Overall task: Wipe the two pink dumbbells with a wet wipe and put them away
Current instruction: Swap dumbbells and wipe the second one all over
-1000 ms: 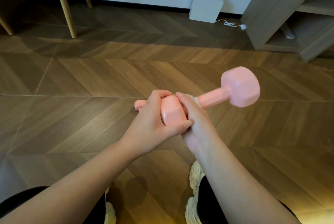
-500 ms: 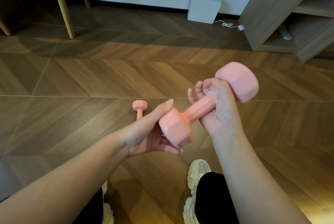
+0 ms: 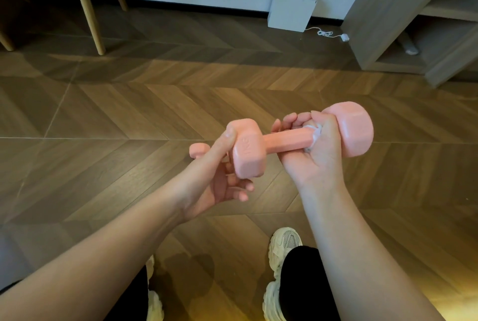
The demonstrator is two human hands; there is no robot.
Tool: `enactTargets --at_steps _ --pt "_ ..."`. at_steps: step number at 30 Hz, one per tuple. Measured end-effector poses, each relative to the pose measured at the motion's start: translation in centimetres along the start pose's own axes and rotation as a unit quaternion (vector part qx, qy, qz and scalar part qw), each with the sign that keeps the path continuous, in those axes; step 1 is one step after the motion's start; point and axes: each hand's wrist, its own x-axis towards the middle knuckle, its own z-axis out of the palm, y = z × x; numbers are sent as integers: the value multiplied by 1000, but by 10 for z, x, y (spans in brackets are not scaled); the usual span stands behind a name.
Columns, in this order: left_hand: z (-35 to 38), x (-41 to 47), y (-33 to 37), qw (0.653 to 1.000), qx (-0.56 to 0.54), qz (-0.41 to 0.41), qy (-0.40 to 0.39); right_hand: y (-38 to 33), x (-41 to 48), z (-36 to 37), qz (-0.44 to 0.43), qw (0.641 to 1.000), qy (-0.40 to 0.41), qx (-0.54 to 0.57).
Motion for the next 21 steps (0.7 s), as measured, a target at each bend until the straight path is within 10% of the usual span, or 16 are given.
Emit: enactTargets --at_steps 3,8,10,21 --pt "-2 -5 3 979 135 152 -5 1 -1 1 17 1000 7 -11" --pt "-16 -7 -6 693 572 437 16 10 -7 3 22 997 8 -73" --pt "-18 -6 -6 647 613 452 35 9 -11 4 13 993 -6 -113" --pt "-4 -4 -7 726 536 422 82 26 -16 1 102 966 -99 -214"
